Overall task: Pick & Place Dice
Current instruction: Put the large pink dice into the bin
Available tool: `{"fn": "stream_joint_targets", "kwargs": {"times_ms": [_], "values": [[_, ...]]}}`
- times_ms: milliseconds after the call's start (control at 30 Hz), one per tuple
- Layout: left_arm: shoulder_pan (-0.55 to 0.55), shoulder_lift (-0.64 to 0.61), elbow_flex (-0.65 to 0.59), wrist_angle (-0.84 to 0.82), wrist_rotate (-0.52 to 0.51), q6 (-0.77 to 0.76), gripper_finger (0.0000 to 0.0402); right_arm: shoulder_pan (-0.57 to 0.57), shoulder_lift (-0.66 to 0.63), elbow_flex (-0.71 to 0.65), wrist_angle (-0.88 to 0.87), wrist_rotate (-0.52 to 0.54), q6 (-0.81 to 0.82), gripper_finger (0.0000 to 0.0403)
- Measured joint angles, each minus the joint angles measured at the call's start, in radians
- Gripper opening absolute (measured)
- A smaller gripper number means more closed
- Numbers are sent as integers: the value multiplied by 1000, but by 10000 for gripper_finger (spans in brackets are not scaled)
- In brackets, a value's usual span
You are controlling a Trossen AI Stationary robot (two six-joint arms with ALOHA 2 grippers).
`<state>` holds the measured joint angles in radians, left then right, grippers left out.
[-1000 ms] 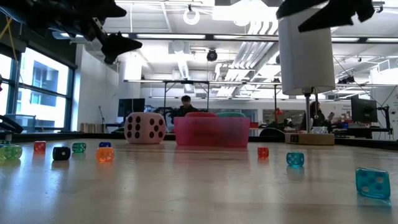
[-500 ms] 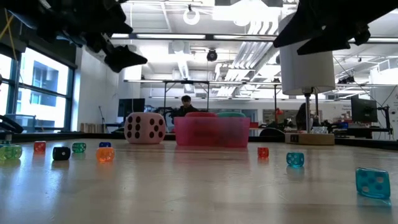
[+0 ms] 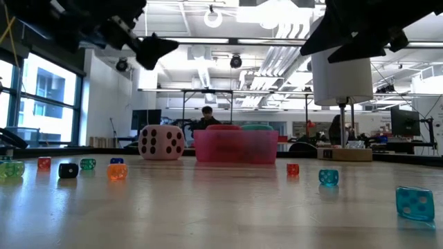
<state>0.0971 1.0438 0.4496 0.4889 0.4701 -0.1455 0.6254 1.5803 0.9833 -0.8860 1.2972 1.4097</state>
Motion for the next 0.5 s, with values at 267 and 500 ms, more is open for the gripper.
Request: {"fn": "stream_joint_targets", "kwargs": {"times_ms": [267,500], "values": [[-19,33,1,47,-1,65,400,0,0,0,1,-24,-6,398],[-77,50,0,74,7,0,400,0,0,0,5,-25,-27,398]]}}
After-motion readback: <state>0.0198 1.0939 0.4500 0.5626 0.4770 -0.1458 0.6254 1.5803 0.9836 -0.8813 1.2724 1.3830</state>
